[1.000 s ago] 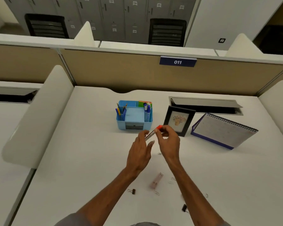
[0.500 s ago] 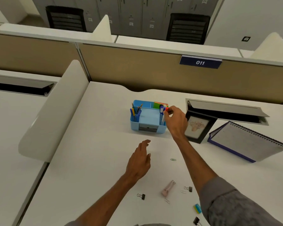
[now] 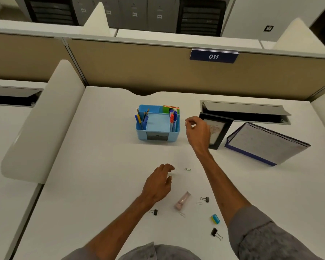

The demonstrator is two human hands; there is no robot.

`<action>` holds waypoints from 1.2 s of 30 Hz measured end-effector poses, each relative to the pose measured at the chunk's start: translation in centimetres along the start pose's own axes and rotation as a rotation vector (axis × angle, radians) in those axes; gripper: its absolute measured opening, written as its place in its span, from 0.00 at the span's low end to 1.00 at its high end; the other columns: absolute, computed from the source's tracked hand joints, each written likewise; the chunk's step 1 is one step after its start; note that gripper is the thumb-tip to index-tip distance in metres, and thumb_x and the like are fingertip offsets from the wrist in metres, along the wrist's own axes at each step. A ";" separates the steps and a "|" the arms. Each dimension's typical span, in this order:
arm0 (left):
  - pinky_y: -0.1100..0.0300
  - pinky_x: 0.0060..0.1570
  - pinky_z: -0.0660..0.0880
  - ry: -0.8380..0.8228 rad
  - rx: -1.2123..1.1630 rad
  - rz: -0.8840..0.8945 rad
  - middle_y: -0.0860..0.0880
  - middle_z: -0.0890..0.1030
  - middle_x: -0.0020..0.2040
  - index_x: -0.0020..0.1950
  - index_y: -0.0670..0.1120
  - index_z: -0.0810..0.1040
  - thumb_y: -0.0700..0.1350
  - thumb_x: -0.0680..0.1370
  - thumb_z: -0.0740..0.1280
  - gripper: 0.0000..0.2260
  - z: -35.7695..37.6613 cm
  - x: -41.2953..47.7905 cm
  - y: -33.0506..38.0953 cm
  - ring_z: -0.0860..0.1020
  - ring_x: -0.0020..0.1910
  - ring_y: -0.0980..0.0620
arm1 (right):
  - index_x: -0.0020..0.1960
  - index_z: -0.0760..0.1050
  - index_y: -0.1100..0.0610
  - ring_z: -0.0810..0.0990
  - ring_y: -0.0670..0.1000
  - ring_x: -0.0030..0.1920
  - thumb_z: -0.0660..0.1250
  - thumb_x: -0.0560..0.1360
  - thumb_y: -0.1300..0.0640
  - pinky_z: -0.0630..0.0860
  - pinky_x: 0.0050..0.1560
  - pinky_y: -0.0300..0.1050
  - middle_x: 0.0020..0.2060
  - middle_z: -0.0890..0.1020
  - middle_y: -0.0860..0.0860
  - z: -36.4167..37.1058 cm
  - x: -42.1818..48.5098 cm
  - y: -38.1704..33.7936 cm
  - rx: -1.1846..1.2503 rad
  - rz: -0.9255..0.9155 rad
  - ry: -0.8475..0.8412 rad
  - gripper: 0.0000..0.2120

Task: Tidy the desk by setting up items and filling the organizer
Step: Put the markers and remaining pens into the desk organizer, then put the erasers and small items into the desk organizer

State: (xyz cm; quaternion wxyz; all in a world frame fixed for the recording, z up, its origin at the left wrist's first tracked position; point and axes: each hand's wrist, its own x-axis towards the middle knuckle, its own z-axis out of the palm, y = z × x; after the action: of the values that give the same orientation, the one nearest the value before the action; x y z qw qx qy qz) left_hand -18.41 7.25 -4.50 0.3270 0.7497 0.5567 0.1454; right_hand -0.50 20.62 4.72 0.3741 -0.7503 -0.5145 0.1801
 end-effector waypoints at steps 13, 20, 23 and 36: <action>0.52 0.55 0.77 -0.185 0.323 -0.056 0.50 0.77 0.62 0.66 0.51 0.71 0.64 0.76 0.68 0.25 5.5 -3.1 5.0 0.77 0.59 0.47 | 0.47 0.81 0.43 0.85 0.46 0.43 0.68 0.80 0.57 0.85 0.48 0.54 0.43 0.85 0.39 -6.6 -15.8 12.3 0.095 0.374 -0.079 0.09; 0.53 0.52 0.79 -0.110 0.271 -0.128 0.48 0.80 0.60 0.63 0.48 0.73 0.52 0.81 0.67 0.14 6.3 -3.6 6.5 0.79 0.56 0.47 | 0.49 0.80 0.41 0.83 0.39 0.40 0.69 0.78 0.55 0.80 0.41 0.42 0.44 0.84 0.36 -8.3 -19.1 13.9 0.028 0.270 -0.196 0.08; 0.59 0.47 0.76 -0.056 0.125 -0.205 0.49 0.81 0.58 0.62 0.48 0.74 0.53 0.81 0.67 0.13 5.6 -3.3 6.9 0.81 0.53 0.48 | 0.60 0.75 0.38 0.81 0.37 0.44 0.71 0.77 0.50 0.77 0.42 0.38 0.51 0.81 0.33 -8.4 -19.9 13.7 -0.050 0.128 -0.357 0.14; 0.51 0.52 0.86 0.150 -0.751 -0.447 0.46 0.84 0.58 0.65 0.46 0.80 0.55 0.81 0.71 0.17 -0.6 -1.4 5.1 0.84 0.56 0.45 | 0.81 0.59 0.43 0.67 0.48 0.77 0.68 0.76 0.34 0.65 0.76 0.53 0.79 0.66 0.43 -3.9 -15.6 7.1 -0.205 -0.265 -0.600 0.38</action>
State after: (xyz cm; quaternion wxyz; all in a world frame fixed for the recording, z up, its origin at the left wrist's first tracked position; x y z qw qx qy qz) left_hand -15.47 5.26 -0.54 0.5589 0.4274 0.6360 0.3170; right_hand 0.27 3.67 0.22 0.1490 -0.6242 -0.7099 0.2902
